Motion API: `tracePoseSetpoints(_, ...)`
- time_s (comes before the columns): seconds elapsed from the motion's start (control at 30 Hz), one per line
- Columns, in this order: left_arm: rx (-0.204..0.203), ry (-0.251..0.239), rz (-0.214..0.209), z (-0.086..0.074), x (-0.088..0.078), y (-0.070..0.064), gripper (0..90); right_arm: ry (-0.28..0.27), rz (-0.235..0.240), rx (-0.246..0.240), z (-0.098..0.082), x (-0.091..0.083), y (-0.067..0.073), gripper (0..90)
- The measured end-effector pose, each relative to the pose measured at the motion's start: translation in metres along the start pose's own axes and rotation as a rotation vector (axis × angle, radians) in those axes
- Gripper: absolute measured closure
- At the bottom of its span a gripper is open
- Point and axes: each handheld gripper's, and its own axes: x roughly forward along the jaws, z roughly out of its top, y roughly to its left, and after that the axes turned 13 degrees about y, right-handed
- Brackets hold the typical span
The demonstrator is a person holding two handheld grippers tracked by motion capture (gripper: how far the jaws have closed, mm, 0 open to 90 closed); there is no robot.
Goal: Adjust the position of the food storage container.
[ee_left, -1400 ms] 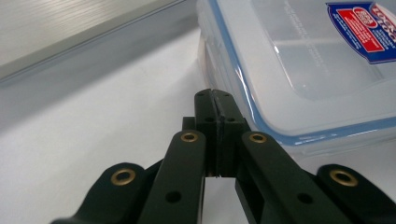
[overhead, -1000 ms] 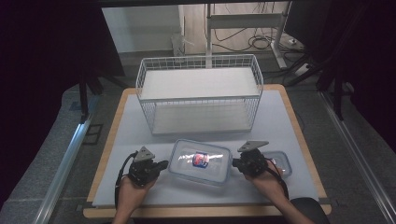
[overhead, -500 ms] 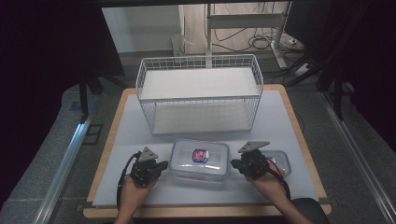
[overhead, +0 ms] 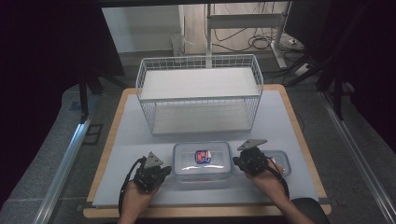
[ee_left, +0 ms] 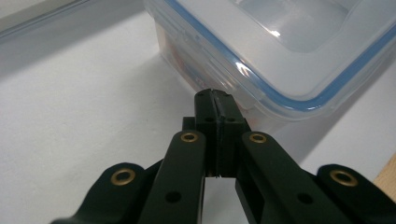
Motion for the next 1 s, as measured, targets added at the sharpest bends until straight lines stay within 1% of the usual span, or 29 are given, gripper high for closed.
tracePoseSetpoints(0.1,-0.007,-0.002,-0.007,0.000,0.002,0.002,90.0,0.001,0.003,-0.001,-0.001,-0.001,0.000,89.6)
tracePoseSetpoints(0.2,0.011,0.020,0.020,0.002,0.006,0.000,90.0,-0.002,0.015,-0.003,-0.002,-0.001,0.002,89.7)
tracePoseSetpoints(0.23,0.010,0.020,0.030,0.002,0.006,-0.001,90.0,-0.003,0.020,-0.005,-0.002,-0.001,0.003,89.7)
tracePoseSetpoints(0.3,0.013,0.015,0.035,0.003,0.006,0.000,90.0,0.000,0.009,-0.014,-0.003,-0.002,0.005,89.7)
tracePoseSetpoints(0.37,0.003,0.011,0.032,0.004,0.007,0.003,90.0,-0.001,0.028,-0.010,-0.004,-0.002,0.005,89.7)
tracePoseSetpoints(0.53,0.006,0.004,0.025,0.005,0.008,0.007,90.0,0.001,0.030,-0.022,-0.006,-0.004,0.006,89.1)
tracePoseSetpoints(0.57,0.011,0.001,0.040,0.004,0.007,0.007,83.2,-0.016,0.031,-0.025,-0.007,-0.007,0.004,85.8)
tracePoseSetpoints(0.6,0.015,-0.003,0.077,0.002,0.001,0.008,78.0,-0.024,0.024,-0.033,-0.008,-0.010,0.003,83.3)
tracePoseSetpoints(0.63,0.015,-0.003,0.077,0.002,0.001,0.008,74.0,-0.041,0.030,-0.033,-0.010,-0.014,0.002,80.7)
tracePoseSetpoints(0.67,0.009,-0.029,0.086,-0.002,-0.008,0.009,70.1,-0.062,0.033,-0.046,-0.013,-0.019,0.000,77.0)
tracePoseSetpoints(0.7,0.009,-0.029,0.086,-0.002,-0.008,0.009,66.1,-0.062,0.033,-0.046,-0.013,-0.019,0.000,77.0)
tracePoseSetpoints(0.73,0.012,-0.040,0.100,-0.004,-0.013,0.009,61.2,-0.105,0.026,-0.078,-0.017,-0.027,-0.003,68.9)
tracePoseSetpoints(0.77,0.017,-0.047,0.119,-0.006,-0.016,0.009,61.2,-0.105,0.026,-0.078,-0.017,-0.027,-0.003,68.9)
tracePoseSetpoints(0.8,0.021,-0.054,0.139,-0.012,-0.021,0.009,52.7,-0.127,0.014,-0.097,-0.020,-0.033,-0.006,60.7)
tracePoseSetpoints(0.83,0.021,-0.054,0.139,-0.012,-0.021,0.009,48.6,-0.127,0.014,-0.097,-0.020,-0.033,-0.006,60.7)
tracePoseSetpoints(0.87,0.021,-0.061,0.139,-0.015,-0.022,0.009,45.4,-0.147,0.007,-0.117,-0.024,-0.036,-0.007,51.9)
tracePoseSetpoints(0.9,0.016,-0.064,0.137,-0.018,-0.024,0.010,45.4,-0.147,0.007,-0.117,-0.024,-0.036,-0.007,51.9)
tracePoseSetpoints(0.93,0.013,-0.071,0.132,-0.021,-0.025,0.010,37.6,-0.150,0.003,-0.128,-0.028,-0.036,-0.008,42.7)
tracePoseSetpoints(1.0,0.021,-0.095,0.122,-0.028,-0.028,0.011,28.6,-0.158,0.012,-0.141,-0.032,-0.035,-0.009,32.8)
